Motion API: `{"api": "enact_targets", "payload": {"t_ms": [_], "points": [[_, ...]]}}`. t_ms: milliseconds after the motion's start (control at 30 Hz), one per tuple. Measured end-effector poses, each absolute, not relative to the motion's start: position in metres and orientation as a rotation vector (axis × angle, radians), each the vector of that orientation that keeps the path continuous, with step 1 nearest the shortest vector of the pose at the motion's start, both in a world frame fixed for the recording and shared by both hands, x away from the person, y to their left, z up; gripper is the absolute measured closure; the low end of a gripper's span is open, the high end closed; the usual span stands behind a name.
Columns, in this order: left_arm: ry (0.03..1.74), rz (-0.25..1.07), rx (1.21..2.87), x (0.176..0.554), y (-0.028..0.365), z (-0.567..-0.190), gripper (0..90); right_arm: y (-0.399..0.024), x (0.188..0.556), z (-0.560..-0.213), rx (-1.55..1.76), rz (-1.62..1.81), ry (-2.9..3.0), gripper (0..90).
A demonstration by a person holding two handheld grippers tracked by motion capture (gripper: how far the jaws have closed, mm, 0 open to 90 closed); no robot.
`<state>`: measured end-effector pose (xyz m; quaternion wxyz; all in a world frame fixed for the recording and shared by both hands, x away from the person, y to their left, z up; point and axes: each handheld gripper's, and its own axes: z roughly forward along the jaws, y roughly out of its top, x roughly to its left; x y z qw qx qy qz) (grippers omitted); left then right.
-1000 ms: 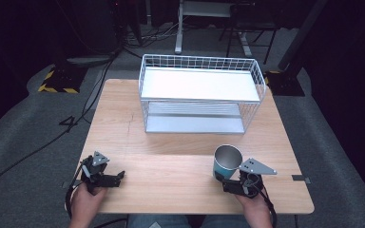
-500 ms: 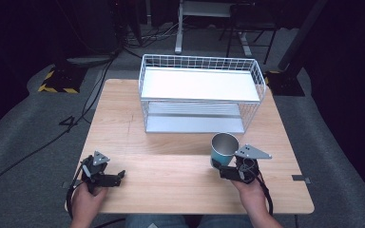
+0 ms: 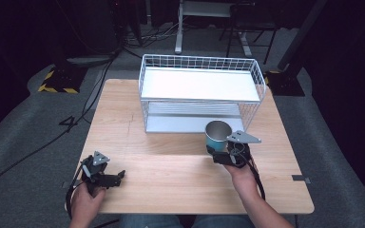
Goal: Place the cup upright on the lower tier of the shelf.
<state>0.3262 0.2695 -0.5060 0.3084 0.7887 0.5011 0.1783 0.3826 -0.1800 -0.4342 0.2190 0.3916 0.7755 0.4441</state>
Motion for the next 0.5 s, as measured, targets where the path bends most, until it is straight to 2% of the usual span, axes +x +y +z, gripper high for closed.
{"api": "enact_targets", "payload": {"t_ms": [500], "points": [[1.328,0.475,2.082,0.326,0.269,-0.506,0.5,-0.154,0.42,-0.434,1.065,1.239,2.132,21.8]]}}
